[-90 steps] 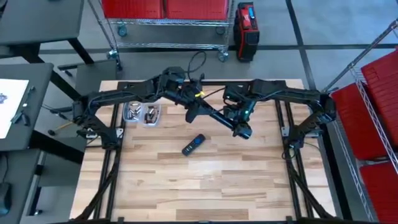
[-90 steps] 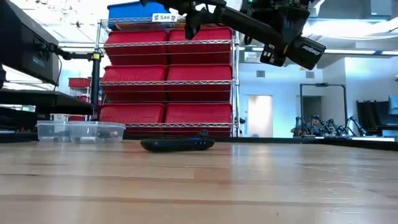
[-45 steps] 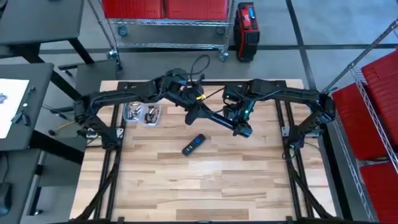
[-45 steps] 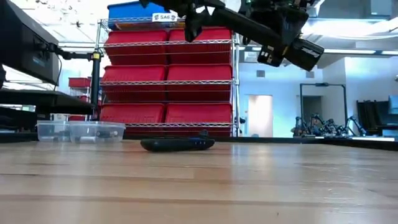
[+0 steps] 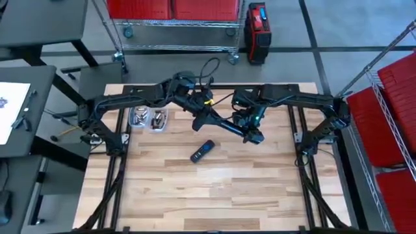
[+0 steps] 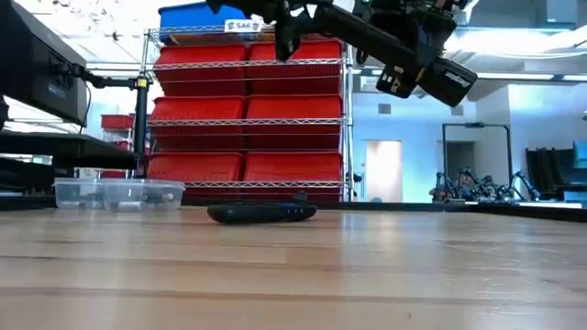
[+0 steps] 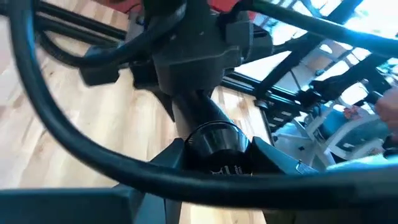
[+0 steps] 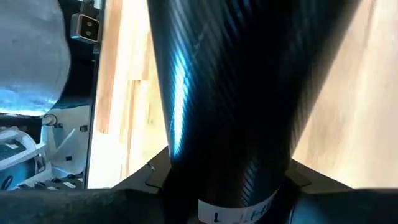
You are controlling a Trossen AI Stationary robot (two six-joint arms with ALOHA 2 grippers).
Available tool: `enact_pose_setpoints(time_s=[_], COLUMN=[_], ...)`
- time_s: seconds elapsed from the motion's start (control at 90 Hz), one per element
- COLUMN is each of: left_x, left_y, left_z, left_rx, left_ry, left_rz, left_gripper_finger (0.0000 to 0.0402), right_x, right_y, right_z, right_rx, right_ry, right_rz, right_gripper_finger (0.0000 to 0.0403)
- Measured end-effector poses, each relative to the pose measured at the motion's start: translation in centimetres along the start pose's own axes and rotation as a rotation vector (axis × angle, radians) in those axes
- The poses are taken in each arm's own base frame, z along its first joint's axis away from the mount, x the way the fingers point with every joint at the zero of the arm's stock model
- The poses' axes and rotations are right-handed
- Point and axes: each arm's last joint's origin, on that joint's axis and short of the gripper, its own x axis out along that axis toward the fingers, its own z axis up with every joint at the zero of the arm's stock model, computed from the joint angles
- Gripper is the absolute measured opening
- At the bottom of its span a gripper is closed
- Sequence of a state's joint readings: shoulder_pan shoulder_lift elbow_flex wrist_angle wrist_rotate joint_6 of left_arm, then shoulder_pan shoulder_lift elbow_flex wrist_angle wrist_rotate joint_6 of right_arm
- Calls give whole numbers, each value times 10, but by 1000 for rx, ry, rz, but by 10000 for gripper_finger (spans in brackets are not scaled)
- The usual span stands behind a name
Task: Insert battery
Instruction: Close the flashlight's battery compartment
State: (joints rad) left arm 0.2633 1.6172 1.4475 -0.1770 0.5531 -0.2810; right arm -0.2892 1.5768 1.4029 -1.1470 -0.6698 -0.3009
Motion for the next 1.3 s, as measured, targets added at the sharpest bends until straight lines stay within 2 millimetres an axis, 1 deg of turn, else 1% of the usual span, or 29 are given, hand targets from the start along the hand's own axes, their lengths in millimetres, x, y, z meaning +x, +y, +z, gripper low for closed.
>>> enact_pose_setpoints(time_s=[0.2, 0.311, 0.444, 0.567, 0.733, 0.833, 0.911, 1.122, 1.3], left_x=[0, 2, 5, 7, 10, 8, 6, -2, -1], left_y=[-1, -1, -3, -10, -18, -25, -30, -45, -52], left_z=[-3, -7, -12, -14, -14, -9, -3, 19, 21], left_rx=[32, 16, 33, 65, 125, 163, 208, 407, 587], left_ry=[31, 63, 93, 101, 96, 104, 106, 56, 23], left_rz=[-11, -5, -8, -20, -54, -82, -88, -102, -132], left_gripper_finger=[132, 132, 132, 132, 132, 132, 132, 132, 132], right_x=[4, 12, 24, 31, 31, 31, 30, 29, 32], right_y=[-4, -8, -14, -18, -14, -12, -12, -9, -4], right_z=[3, 4, 5, 8, 10, 11, 12, 19, 24], right_rx=[41, 70, 127, 131, 135, 140, 125, 44, 11], right_ry=[-34, -6, 14, -7, -39, -65, -82, -157, -172], right_rz=[100, 140, 263, 363, 464, 542, 567, 651, 690], right_gripper_finger=[137, 137, 137, 137, 136, 136, 136, 136, 136])
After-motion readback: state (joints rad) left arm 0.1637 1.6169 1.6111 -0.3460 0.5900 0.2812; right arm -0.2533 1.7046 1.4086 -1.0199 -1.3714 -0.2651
